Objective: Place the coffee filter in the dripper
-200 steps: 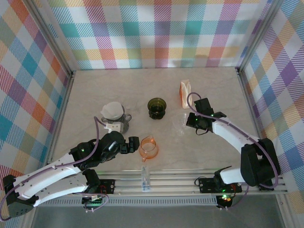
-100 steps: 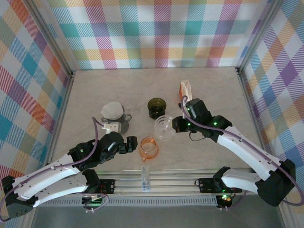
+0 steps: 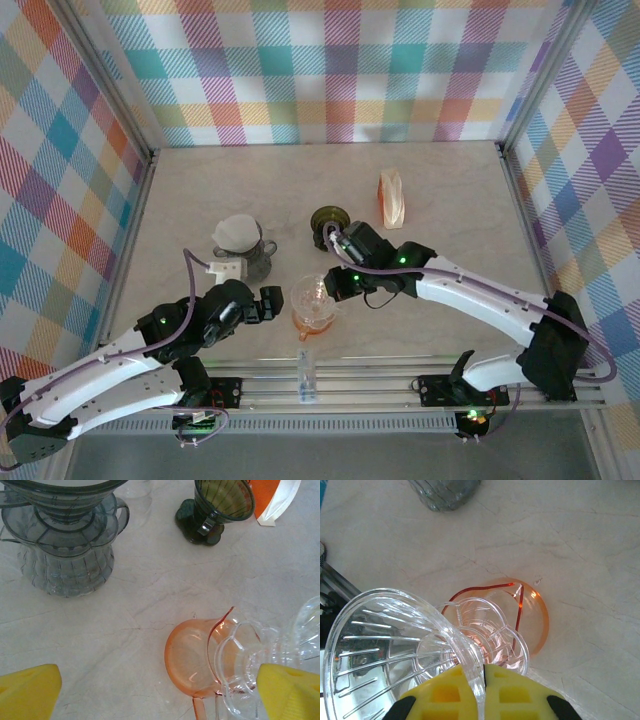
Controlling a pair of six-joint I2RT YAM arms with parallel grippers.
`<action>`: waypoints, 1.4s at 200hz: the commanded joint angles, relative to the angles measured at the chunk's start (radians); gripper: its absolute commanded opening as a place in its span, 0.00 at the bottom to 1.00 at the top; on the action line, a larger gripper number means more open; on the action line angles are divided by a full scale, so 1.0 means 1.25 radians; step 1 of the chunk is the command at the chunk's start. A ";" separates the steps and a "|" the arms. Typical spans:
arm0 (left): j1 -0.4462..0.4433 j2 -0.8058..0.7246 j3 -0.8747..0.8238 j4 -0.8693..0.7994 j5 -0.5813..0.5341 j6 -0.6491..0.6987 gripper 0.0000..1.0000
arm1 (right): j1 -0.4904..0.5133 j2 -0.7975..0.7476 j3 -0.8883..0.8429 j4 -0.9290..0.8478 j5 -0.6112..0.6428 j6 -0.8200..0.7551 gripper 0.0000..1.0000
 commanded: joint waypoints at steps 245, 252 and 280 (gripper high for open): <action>-0.006 0.003 -0.017 0.061 -0.012 0.031 1.00 | -0.167 -0.013 0.108 0.004 0.216 -0.109 0.75; -0.006 0.005 -0.014 0.058 -0.016 0.035 1.00 | -0.211 0.000 0.111 0.020 0.190 -0.111 0.74; -0.006 0.009 -0.005 0.044 -0.030 0.045 1.00 | -0.339 0.090 0.150 0.058 0.160 -0.134 0.65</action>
